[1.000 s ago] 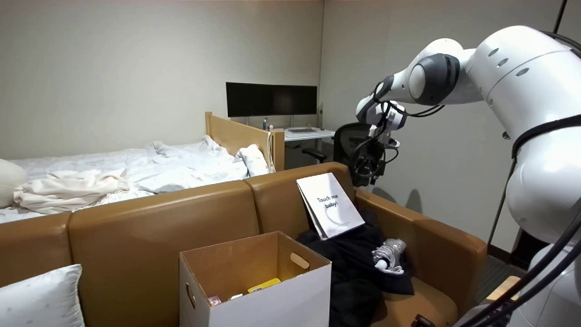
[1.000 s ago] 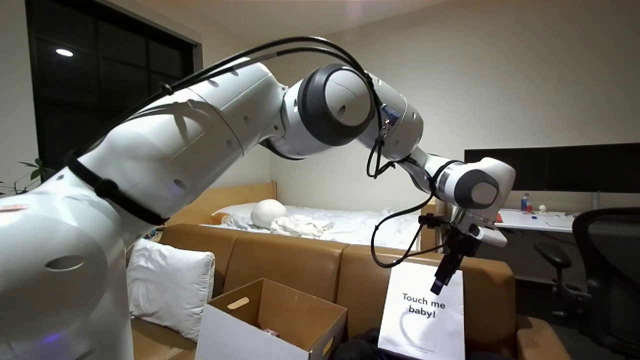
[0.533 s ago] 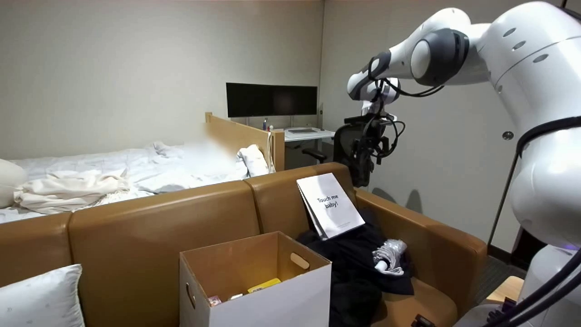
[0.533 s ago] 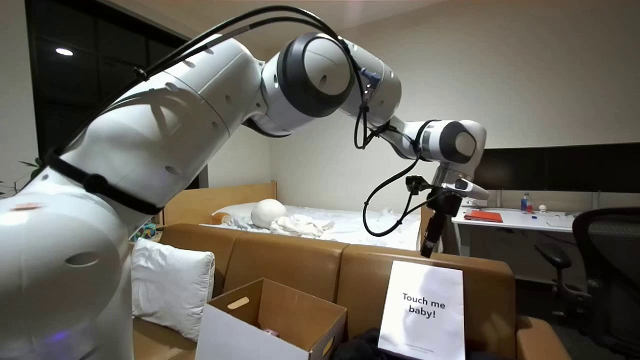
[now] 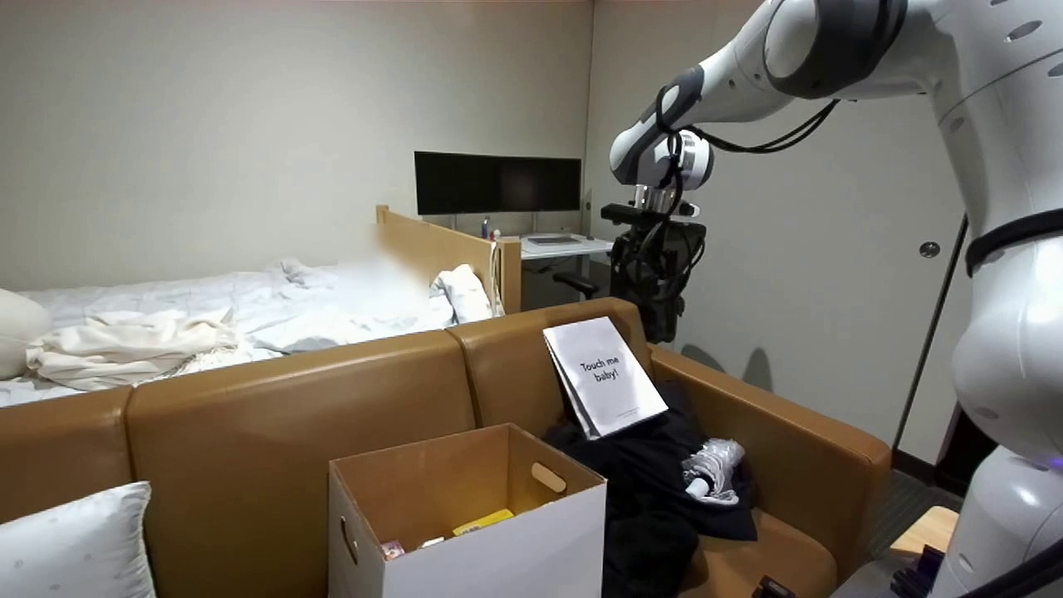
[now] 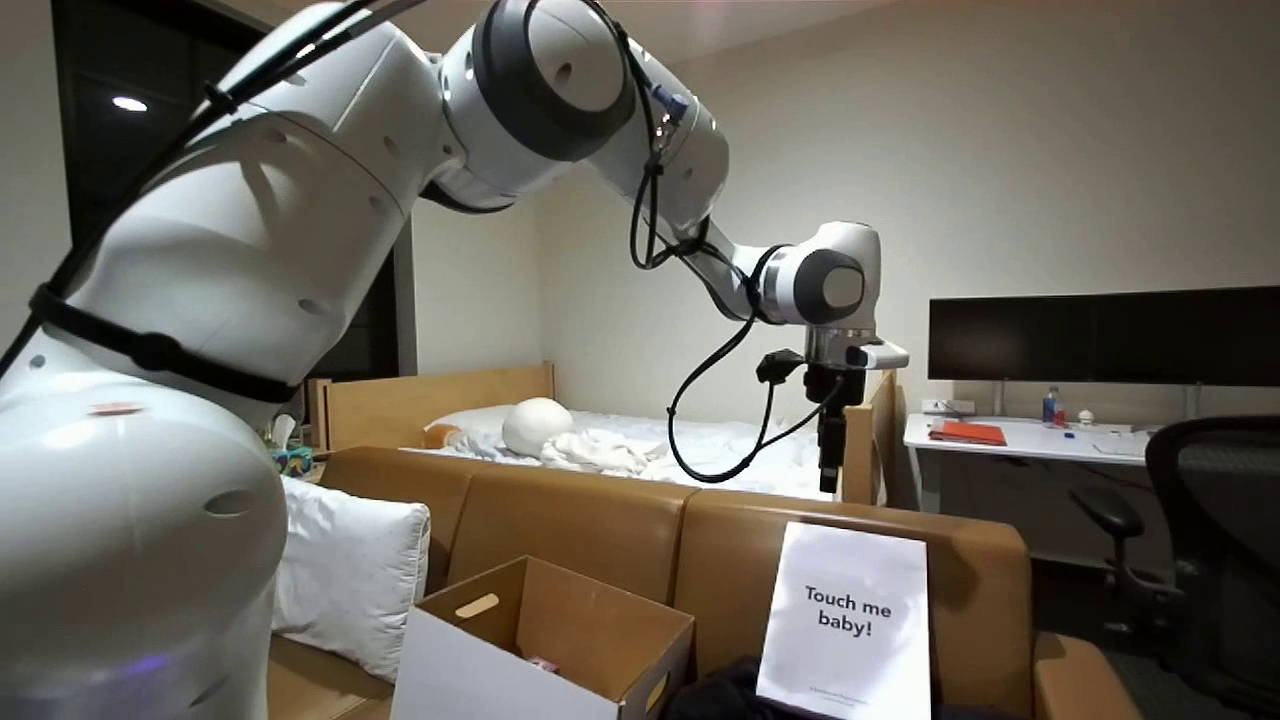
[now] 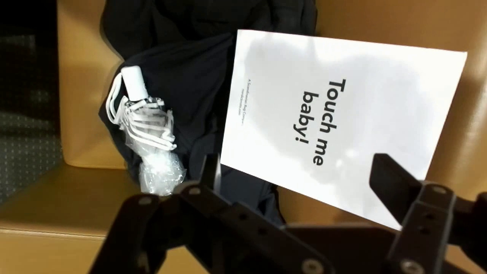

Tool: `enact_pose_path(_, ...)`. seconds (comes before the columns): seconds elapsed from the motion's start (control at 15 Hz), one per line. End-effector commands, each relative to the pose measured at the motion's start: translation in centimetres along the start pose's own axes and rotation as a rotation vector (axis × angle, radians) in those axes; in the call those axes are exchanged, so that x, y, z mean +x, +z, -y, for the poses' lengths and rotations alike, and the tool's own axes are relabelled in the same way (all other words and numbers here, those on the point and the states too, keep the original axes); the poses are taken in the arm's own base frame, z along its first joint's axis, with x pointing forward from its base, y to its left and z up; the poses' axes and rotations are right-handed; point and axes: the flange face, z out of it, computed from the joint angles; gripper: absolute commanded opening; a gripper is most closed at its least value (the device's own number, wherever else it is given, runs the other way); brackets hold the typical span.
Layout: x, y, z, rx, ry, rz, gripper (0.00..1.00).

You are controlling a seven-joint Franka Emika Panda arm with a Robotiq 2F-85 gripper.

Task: Remove the white object from the box and put it on the sofa

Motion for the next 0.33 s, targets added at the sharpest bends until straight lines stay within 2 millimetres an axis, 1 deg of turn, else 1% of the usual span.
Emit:
enact_pose_path(0.0,-0.07,-0.08,0.15,-0.003,-0.003,0.001,1.00)
enact_pose_path(0.27,0.61,-0.04,0.03,-0.004,0.006,-0.007,1.00)
